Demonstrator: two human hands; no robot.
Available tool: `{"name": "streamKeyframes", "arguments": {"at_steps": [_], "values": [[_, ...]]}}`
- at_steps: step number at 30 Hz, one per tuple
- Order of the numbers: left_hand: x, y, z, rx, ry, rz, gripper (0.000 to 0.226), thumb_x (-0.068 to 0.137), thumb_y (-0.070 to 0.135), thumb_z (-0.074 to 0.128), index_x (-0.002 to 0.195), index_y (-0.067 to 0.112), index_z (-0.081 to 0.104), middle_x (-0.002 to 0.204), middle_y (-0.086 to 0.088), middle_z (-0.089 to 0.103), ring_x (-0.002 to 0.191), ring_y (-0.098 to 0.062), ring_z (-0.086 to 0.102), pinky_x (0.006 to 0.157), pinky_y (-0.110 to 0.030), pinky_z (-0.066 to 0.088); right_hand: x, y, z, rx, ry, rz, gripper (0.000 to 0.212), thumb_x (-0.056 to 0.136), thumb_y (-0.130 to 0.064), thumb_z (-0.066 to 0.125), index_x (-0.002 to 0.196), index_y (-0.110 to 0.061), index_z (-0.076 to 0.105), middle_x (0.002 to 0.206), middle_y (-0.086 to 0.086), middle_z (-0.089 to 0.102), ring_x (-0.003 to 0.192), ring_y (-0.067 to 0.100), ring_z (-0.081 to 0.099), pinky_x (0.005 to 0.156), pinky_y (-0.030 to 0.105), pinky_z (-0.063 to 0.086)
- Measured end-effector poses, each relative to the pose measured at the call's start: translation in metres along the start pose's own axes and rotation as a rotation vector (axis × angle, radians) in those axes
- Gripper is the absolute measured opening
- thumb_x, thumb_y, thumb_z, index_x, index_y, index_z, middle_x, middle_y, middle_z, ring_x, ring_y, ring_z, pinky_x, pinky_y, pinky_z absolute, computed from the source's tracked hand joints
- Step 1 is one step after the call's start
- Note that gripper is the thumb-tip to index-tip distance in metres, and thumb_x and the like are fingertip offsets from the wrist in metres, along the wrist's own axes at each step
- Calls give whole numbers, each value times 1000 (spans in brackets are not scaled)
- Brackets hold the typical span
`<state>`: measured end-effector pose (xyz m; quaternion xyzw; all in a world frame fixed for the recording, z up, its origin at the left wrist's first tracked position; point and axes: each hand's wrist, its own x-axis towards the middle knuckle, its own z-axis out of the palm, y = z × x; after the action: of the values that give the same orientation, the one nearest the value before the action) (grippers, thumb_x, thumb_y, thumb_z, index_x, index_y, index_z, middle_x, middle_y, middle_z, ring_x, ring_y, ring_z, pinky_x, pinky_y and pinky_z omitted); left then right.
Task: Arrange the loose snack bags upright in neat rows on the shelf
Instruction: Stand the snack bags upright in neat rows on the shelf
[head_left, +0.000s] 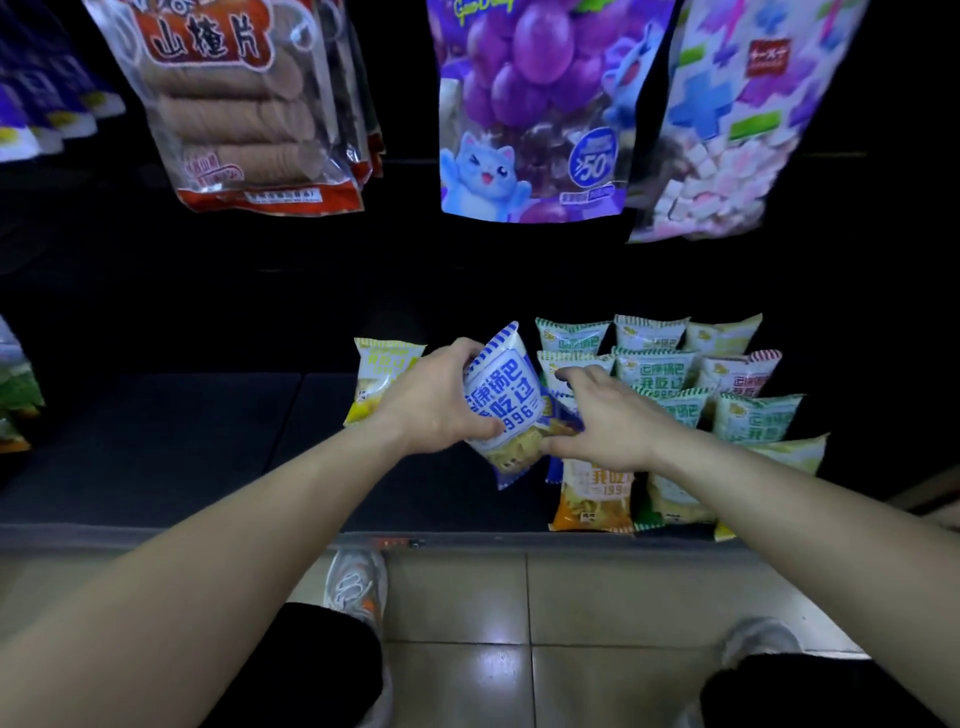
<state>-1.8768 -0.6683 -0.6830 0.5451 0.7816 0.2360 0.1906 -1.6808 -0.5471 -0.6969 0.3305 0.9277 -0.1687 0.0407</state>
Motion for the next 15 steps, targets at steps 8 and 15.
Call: {"name": "streamKeyframes", "arguments": {"at_steps": [8,15], "values": [[46,-45,-6,258,-49,-103,84,62,44,87,132,28,42,99,10,60,84,-10,58,70,-29,45,26,49,-4,-183,-7,61,85,89,-57,60,154,-18,23,152,9,33,136,32,39,105,46,44],[129,-75,30,380,-72,-58,88,62,46,87,135,27,41,111,6,58,96,-15,57,76,-34,50,84,102,12,-220,-16,121,83,90,-54,62,155,-20,23,154,10,30,138,33,37,105,49,43]]}}
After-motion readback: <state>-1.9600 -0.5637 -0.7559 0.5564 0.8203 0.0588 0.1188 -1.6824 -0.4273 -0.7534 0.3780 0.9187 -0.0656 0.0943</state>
